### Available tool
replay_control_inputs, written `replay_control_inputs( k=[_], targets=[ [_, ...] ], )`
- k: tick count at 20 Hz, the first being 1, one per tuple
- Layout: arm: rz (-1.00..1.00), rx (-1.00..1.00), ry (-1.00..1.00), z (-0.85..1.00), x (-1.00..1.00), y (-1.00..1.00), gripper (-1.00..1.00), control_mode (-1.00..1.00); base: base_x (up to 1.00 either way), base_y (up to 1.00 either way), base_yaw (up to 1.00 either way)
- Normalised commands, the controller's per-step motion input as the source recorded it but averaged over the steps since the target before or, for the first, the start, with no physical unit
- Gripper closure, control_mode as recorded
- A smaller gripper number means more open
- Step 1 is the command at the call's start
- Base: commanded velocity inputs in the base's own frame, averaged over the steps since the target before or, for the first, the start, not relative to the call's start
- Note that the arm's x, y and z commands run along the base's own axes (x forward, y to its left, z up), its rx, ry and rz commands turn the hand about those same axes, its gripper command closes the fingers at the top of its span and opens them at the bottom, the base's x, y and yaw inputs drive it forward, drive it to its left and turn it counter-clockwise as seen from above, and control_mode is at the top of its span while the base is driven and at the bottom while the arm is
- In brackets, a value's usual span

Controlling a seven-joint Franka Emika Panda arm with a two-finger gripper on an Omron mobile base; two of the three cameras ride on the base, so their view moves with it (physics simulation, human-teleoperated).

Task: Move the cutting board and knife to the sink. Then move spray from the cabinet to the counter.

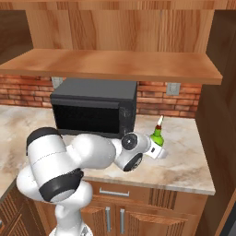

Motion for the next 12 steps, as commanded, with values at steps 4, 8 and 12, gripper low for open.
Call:
replay_control_inputs(
  k=[4,8,12],
  targets=[
    [0.10,0.00,-0.01,0.00,0.33,0.00,1.00,-1.00,0.00,0.00,0.00],
    [0.08,0.00,0.07,0.00,0.18,0.00,1.00,-1.00,0.00,0.00,0.00],
    [0.05,0.00,0.09,0.01,0.00,-0.39,1.00,-1.00,0.00,0.00,0.00]
  ],
)
